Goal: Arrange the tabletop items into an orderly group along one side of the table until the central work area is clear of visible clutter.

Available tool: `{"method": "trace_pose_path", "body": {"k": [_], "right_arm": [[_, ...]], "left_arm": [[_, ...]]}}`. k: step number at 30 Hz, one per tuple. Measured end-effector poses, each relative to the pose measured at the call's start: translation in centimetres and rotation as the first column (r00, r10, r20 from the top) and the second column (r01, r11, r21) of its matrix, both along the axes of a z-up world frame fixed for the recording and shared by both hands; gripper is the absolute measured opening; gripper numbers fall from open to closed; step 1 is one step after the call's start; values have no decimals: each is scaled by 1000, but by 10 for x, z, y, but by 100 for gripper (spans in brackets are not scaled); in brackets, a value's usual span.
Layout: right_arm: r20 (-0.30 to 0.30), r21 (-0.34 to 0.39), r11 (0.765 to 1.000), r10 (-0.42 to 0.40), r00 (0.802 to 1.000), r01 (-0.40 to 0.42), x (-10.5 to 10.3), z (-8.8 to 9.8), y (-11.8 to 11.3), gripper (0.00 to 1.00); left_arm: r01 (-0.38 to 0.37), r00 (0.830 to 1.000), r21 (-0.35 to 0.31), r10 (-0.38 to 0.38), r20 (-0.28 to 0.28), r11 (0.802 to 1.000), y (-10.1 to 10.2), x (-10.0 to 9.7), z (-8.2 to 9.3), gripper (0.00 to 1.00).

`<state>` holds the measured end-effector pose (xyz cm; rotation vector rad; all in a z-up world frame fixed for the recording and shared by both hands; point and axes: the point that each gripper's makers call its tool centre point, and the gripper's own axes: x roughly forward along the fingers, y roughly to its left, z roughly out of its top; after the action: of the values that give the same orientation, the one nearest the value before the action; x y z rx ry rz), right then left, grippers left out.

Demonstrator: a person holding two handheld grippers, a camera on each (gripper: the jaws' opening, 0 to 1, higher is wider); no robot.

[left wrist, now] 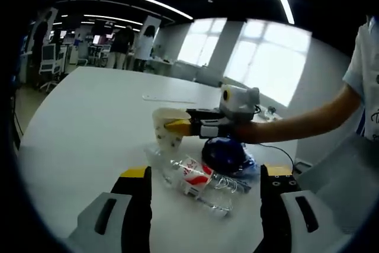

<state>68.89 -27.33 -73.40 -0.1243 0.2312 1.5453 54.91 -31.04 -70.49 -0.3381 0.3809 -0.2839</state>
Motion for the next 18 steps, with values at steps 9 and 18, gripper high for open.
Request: {"method": "trace_pose_path", "body": {"k": [9, 18], "right_arm": [[20, -6, 1000, 6, 1000, -6, -1, -4, -2, 34], [38, -20, 1000, 7, 999, -6, 0, -7, -6, 37]], "left_arm": [[-6, 1000, -7, 6, 4, 1000, 1, 0, 0, 73], [-2, 1000, -8, 2, 4, 1000, 1, 0, 0, 73]]}}
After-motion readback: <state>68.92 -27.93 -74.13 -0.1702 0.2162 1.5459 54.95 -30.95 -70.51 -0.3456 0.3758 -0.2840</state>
